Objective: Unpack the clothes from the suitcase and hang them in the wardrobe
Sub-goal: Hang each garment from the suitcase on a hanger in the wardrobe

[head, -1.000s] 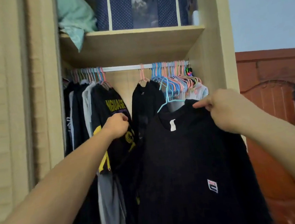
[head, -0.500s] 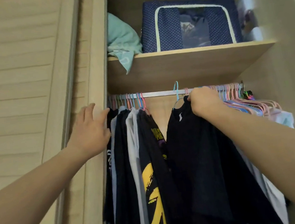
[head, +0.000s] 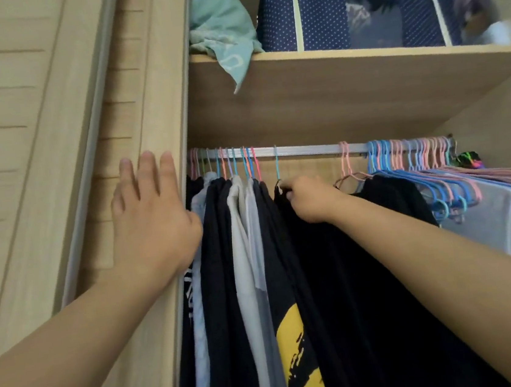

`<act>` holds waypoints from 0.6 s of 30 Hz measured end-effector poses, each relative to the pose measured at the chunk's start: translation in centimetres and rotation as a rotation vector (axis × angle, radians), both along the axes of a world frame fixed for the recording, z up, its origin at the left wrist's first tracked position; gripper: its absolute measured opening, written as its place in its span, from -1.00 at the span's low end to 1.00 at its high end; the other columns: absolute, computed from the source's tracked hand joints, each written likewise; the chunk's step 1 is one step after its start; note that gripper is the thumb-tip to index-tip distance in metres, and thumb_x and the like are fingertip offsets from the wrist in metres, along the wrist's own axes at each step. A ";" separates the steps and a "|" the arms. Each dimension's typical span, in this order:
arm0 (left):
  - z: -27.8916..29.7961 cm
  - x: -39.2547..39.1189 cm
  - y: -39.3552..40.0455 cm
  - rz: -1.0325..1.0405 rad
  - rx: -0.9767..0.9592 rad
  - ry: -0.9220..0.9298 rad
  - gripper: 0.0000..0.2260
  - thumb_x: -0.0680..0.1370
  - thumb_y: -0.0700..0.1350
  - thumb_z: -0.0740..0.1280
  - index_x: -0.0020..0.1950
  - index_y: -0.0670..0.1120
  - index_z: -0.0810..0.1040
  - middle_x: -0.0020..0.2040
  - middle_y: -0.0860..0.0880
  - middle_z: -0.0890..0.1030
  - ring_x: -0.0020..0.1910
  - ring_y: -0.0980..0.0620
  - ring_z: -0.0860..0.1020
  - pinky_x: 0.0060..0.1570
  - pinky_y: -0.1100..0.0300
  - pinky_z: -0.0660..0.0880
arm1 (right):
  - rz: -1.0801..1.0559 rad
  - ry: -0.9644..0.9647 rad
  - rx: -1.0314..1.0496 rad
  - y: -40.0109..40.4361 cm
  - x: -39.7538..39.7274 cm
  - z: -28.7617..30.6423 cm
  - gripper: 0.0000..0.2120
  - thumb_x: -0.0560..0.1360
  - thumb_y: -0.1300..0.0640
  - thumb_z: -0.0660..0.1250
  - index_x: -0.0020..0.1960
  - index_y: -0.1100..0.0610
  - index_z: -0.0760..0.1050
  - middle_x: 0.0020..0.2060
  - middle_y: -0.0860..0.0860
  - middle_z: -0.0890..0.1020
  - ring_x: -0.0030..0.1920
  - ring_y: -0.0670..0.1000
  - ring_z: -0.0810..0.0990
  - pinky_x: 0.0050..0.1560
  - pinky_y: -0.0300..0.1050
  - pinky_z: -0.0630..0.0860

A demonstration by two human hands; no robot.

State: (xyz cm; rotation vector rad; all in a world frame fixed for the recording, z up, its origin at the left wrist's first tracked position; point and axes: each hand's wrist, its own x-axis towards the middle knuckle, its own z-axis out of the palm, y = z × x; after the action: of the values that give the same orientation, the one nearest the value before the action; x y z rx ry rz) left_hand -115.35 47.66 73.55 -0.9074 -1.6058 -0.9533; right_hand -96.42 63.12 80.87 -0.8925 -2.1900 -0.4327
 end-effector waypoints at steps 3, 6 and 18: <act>0.9 0.5 0.0 0.039 0.026 0.031 -0.36 0.39 -0.05 0.40 0.37 -0.23 0.26 0.42 -0.32 0.28 0.46 -0.42 0.20 0.34 -0.34 0.32 | -0.057 -0.060 0.199 -0.6 1.6 -0.4 -0.58 0.72 0.07 0.00 0.49 0.27 0.28 0.44 0.28 0.36 0.40 0.27 0.37 0.33 0.06 0.32; 1.2 1.2 0.4 0.054 0.098 0.044 -0.48 0.32 -0.11 0.43 0.17 -0.24 0.32 0.21 -0.36 0.37 0.30 -0.46 0.35 0.10 -0.33 0.42 | -0.492 0.181 0.348 1.9 6.0 -0.2 -0.61 0.64 0.01 0.15 0.36 0.23 0.40 0.30 0.25 0.43 0.30 0.28 0.38 0.29 0.14 0.34; 0.7 1.0 1.4 0.019 0.191 0.046 -0.51 0.33 -0.16 0.39 0.20 -0.26 0.34 0.34 -0.32 0.37 0.40 -0.44 0.28 0.17 -0.35 0.36 | -0.099 0.441 -0.406 4.8 7.7 0.7 -0.79 0.55 0.28 0.24 0.16 0.32 0.50 0.05 0.27 0.58 0.02 0.26 0.59 -0.13 -0.11 0.51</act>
State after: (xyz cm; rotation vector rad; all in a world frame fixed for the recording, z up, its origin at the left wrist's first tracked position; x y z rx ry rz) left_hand -114.40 49.07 74.23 -0.7752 -1.4544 -1.0459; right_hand -88.70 67.93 81.57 -1.1867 -1.8523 0.1663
